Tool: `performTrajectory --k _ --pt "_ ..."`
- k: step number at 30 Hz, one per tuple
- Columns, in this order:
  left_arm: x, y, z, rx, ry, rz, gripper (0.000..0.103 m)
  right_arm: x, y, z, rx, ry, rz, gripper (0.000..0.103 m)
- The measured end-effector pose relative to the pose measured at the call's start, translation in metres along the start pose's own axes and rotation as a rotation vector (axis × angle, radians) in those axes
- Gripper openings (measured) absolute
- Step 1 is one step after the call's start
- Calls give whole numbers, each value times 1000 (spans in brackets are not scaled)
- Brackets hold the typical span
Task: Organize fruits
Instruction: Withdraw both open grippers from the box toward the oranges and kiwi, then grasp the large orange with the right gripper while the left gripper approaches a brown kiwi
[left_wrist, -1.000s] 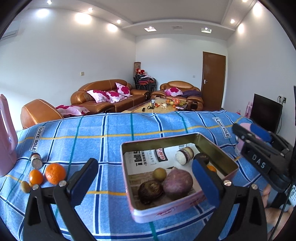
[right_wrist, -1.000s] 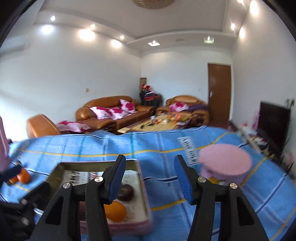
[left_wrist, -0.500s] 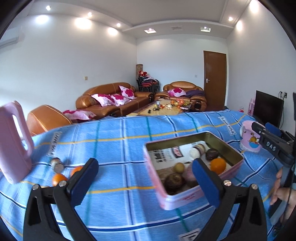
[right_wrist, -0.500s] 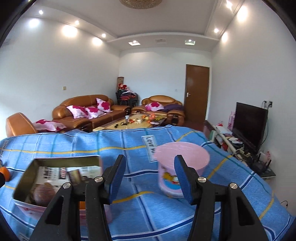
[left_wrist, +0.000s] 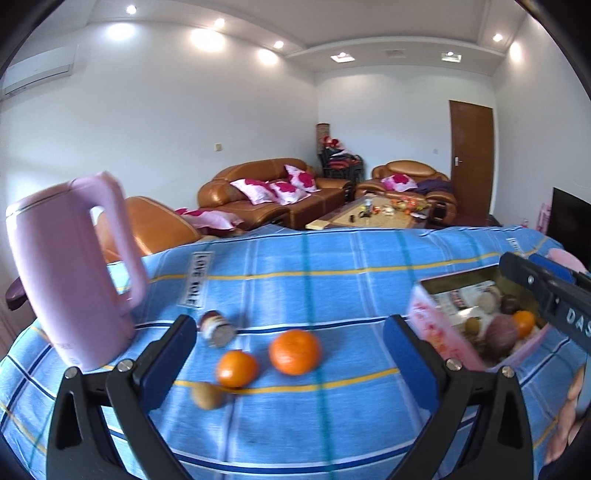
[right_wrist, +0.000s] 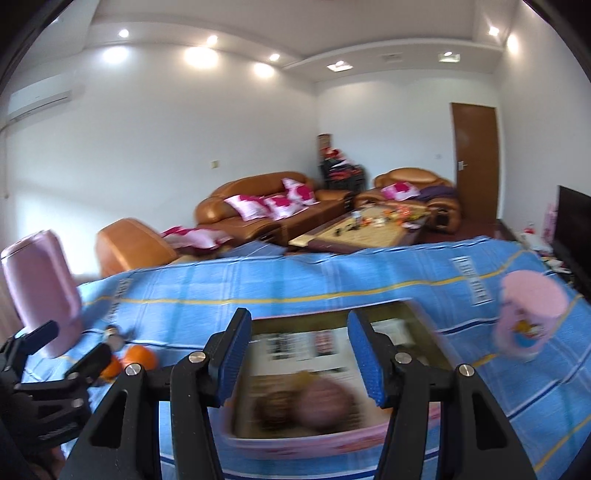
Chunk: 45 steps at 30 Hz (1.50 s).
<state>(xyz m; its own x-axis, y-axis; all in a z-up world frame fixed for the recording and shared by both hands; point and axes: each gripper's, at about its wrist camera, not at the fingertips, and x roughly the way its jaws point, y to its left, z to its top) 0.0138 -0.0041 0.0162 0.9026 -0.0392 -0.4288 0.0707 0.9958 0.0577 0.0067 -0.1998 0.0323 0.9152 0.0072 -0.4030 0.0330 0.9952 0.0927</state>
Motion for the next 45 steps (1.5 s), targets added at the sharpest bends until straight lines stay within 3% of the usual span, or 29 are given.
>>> performTrajectory --k 8,16,21,26,32,38,41,45 --pt "17 48 -5 -44 33 40 103 22 60 -13 -34 59 87 57" --pt "30 96 -4 -135 91 79 103 43 94 -26 -74 145 155 57" --pt "34 120 -3 -150 126 174 103 68 115 -33 -113 246 214 57" --pt "39 134 -4 -149 165 196 103 93 133 -38 -108 342 258 57" --pt "41 127 -7 -51 215 98 103 118 148 -40 -123 416 252 56" --pt "44 107 -17 67 289 -72 98 136 154 -42 -116 479 260 56" --pt "46 86 -22 155 314 -101 95 136 152 -43 -108 487 270 50" --pt "47 73 -27 197 333 -130 88 136 148 -42 -91 488 290 49"
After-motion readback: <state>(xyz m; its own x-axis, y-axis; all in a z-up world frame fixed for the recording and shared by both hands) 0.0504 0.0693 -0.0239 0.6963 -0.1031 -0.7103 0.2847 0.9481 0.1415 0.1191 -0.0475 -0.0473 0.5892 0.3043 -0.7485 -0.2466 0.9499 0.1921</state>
